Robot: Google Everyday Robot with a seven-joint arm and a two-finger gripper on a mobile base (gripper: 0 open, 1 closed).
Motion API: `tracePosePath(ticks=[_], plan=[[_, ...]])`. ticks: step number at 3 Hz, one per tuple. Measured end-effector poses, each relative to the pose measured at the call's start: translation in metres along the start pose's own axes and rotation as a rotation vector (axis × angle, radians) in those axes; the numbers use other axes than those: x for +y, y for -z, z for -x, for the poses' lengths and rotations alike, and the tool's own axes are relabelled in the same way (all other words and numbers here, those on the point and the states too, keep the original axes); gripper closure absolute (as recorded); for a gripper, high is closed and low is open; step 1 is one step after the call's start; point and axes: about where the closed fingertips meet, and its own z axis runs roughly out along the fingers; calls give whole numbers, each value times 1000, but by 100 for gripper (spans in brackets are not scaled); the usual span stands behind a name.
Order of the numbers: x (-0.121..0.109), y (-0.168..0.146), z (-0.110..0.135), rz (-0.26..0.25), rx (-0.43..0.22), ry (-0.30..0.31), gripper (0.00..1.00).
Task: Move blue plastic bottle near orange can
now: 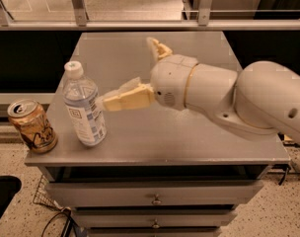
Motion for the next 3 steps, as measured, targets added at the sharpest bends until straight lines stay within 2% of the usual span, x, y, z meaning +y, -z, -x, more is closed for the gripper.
tracePosePath(ticks=[1, 2, 3], plan=[[-54, 34, -3, -120, 58, 24, 0], [-93, 61, -15, -243, 78, 10, 0], [-115, 87, -24, -382, 90, 9, 0]])
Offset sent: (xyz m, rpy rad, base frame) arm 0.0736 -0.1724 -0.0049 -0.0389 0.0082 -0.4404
